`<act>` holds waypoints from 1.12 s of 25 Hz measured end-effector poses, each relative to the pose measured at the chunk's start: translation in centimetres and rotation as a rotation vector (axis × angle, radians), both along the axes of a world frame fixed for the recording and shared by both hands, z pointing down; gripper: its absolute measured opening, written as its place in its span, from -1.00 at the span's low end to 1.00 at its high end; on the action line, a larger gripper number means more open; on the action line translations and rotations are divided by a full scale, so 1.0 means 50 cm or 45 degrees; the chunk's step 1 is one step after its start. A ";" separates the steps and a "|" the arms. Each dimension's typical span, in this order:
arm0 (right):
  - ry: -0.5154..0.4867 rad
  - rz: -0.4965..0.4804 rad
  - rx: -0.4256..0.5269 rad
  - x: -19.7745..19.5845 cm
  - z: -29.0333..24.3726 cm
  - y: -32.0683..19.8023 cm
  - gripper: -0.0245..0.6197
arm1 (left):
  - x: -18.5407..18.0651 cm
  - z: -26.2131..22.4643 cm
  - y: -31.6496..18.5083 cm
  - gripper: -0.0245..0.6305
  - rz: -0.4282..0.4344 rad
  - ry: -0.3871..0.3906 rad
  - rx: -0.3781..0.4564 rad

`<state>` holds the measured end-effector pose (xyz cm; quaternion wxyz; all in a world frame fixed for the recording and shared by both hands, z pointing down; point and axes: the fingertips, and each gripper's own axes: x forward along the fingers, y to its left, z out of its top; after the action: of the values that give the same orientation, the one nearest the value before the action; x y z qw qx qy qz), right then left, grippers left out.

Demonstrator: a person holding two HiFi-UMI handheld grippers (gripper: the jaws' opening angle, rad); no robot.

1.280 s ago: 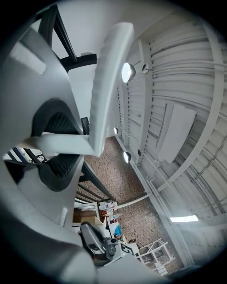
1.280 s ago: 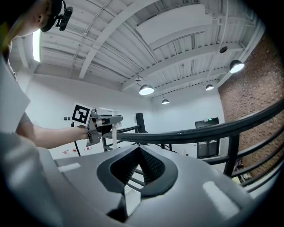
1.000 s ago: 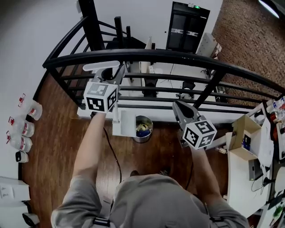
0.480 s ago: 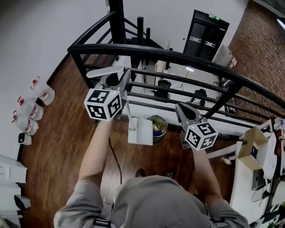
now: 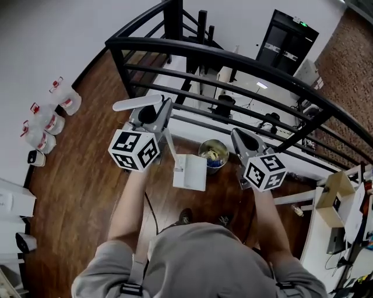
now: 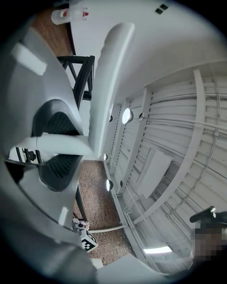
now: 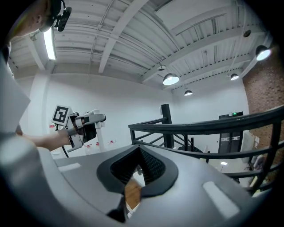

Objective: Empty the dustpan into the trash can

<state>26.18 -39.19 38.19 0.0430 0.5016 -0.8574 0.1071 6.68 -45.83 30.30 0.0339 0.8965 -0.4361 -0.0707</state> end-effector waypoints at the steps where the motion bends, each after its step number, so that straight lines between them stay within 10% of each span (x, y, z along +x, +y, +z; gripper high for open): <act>1: 0.001 -0.006 -0.005 -0.006 0.004 0.000 -0.92 | -0.011 0.000 0.008 -0.65 -0.002 0.015 0.011; 18: 0.025 -0.130 -0.039 -0.130 0.022 -0.009 -0.92 | -0.137 0.029 0.055 -0.64 -0.103 0.043 -0.015; 28: 0.030 -0.129 -0.097 -0.150 0.070 0.008 -0.92 | -0.155 0.210 0.050 -0.63 -0.213 -0.016 -0.120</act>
<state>18.67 -38.77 41.70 0.0775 0.4567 -0.8764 0.1316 -1.07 -43.33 40.81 0.0672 0.8547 -0.5126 -0.0469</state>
